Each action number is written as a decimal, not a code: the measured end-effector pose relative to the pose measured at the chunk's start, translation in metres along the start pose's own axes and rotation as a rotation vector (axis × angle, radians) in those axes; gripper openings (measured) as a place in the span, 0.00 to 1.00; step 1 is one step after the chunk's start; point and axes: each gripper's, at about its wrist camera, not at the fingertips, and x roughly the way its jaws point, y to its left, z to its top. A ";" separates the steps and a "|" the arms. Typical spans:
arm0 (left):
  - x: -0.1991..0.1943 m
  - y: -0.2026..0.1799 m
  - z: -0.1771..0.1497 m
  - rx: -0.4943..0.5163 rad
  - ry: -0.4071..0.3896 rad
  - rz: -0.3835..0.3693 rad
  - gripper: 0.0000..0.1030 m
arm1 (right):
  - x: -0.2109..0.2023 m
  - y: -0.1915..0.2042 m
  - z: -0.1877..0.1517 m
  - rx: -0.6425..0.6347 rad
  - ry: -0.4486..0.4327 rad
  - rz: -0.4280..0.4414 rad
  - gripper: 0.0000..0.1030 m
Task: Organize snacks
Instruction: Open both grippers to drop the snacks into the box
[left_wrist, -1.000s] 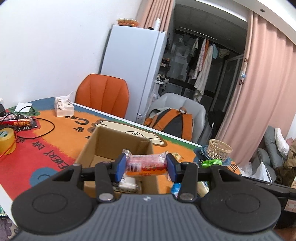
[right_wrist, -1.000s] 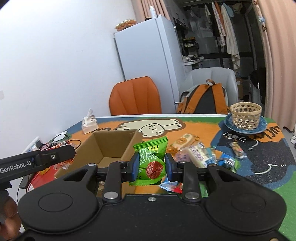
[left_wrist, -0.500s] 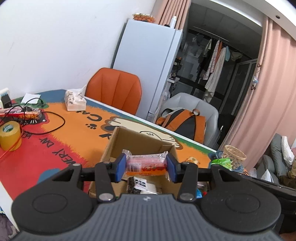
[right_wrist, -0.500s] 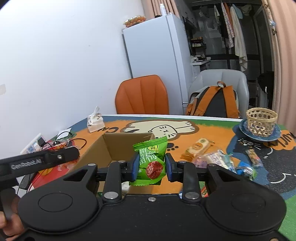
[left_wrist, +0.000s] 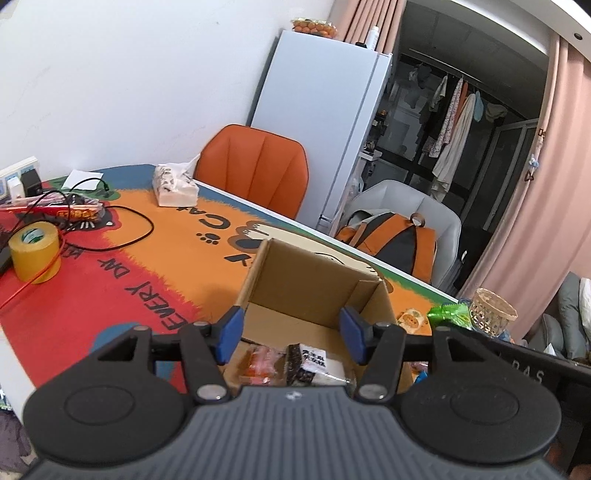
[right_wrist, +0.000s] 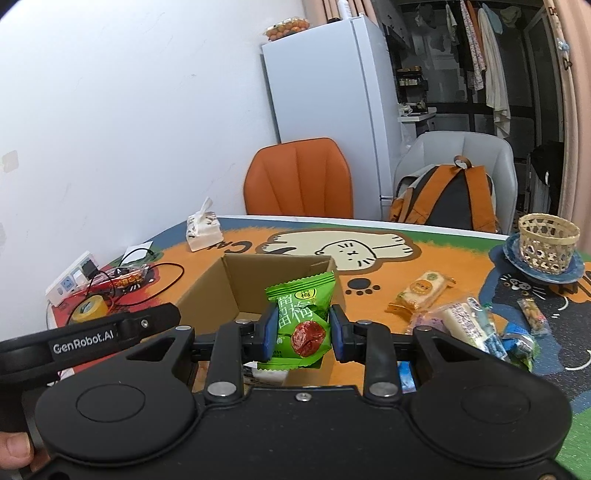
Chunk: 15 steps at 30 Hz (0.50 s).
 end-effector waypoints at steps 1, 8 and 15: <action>-0.002 0.001 0.000 0.000 0.001 0.003 0.58 | 0.001 0.003 0.000 0.000 -0.001 0.008 0.29; -0.013 0.016 0.002 -0.025 -0.014 0.039 0.73 | 0.006 0.021 0.001 -0.021 0.004 0.052 0.30; -0.018 0.022 0.002 -0.034 0.001 0.040 0.76 | -0.006 0.025 -0.001 -0.054 -0.027 0.010 0.64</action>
